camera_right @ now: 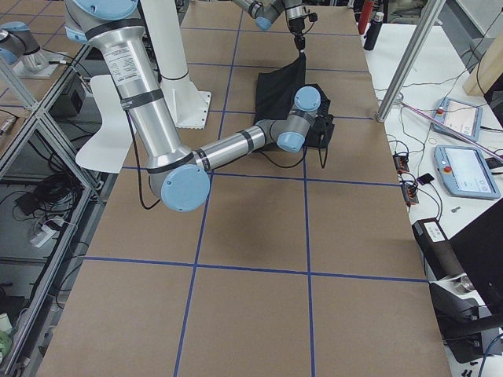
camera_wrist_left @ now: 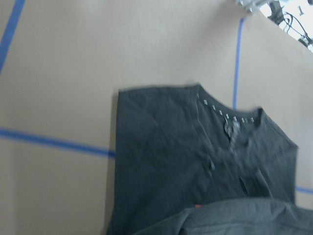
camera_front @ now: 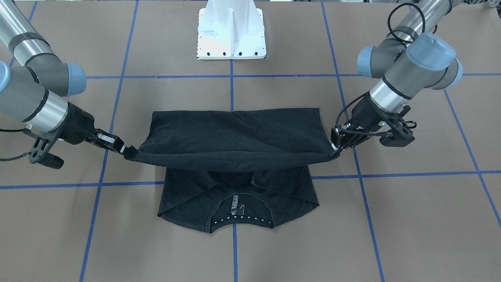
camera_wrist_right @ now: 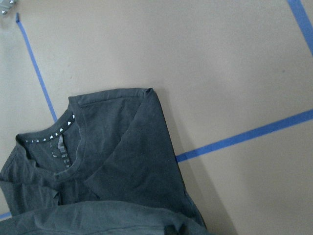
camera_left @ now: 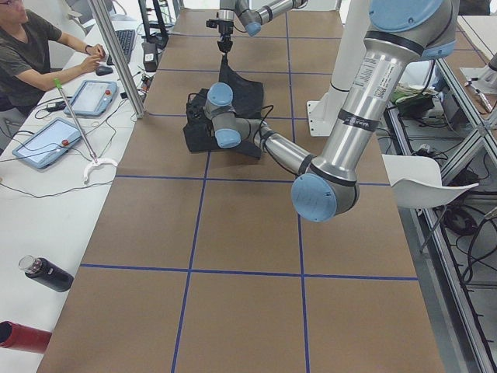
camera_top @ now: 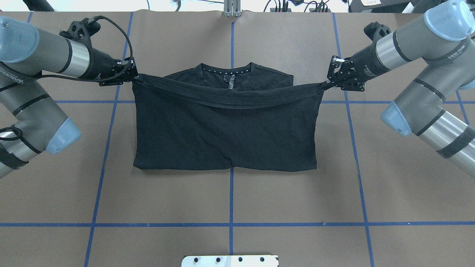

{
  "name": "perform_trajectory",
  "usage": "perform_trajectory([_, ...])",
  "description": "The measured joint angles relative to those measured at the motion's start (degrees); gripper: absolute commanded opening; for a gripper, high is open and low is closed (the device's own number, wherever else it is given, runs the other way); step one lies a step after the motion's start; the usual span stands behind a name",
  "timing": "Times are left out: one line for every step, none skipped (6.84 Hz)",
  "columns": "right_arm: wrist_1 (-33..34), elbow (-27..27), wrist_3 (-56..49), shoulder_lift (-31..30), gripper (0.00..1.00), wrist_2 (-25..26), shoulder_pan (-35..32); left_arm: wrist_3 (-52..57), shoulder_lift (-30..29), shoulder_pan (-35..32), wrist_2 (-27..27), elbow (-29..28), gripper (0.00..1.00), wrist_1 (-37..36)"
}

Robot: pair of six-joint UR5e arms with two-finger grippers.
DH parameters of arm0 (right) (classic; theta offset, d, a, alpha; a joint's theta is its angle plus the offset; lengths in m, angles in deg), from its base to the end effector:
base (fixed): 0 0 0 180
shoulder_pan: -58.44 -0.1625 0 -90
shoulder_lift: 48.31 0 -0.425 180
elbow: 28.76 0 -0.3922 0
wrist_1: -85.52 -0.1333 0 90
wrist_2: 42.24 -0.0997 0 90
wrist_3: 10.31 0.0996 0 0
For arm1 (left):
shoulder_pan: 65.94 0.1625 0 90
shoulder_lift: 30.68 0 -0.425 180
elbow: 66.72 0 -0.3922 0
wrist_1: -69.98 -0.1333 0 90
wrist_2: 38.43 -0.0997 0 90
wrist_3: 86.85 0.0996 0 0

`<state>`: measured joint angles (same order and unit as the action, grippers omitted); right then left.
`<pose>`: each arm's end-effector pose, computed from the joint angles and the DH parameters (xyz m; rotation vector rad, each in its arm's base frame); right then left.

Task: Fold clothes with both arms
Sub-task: 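Lower the held hem with both grippers onto the shirt near the collar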

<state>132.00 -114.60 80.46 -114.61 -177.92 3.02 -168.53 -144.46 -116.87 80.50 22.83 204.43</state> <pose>-0.3165 -0.5684 0.3631 -0.1566 -1.2494 0.4111 0.3435 -0.5582 0.3368 0.1859 1.2268 -0.3482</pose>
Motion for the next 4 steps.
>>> perform_trajectory([-1.1,2.8,-0.2,1.1,0.0,1.5,0.1,0.5,-0.7,0.1,-0.9,-4.2,0.0,2.6])
perform_trajectory([-2.8,5.3,-0.3,1.9,0.0,2.5,0.2,0.6,-0.9,0.3,-1.4,-8.0,0.0,5.8])
perform_trajectory([-3.9,7.5,-0.3,3.0,0.0,3.5,0.3,0.7,-1.1,0.4,-2.2,-11.1,0.0,8.3])
perform_trajectory([-4.4,9.0,-0.3,3.8,0.0,4.4,0.3,0.7,-1.4,0.4,-3.0,-13.0,0.0,9.6])
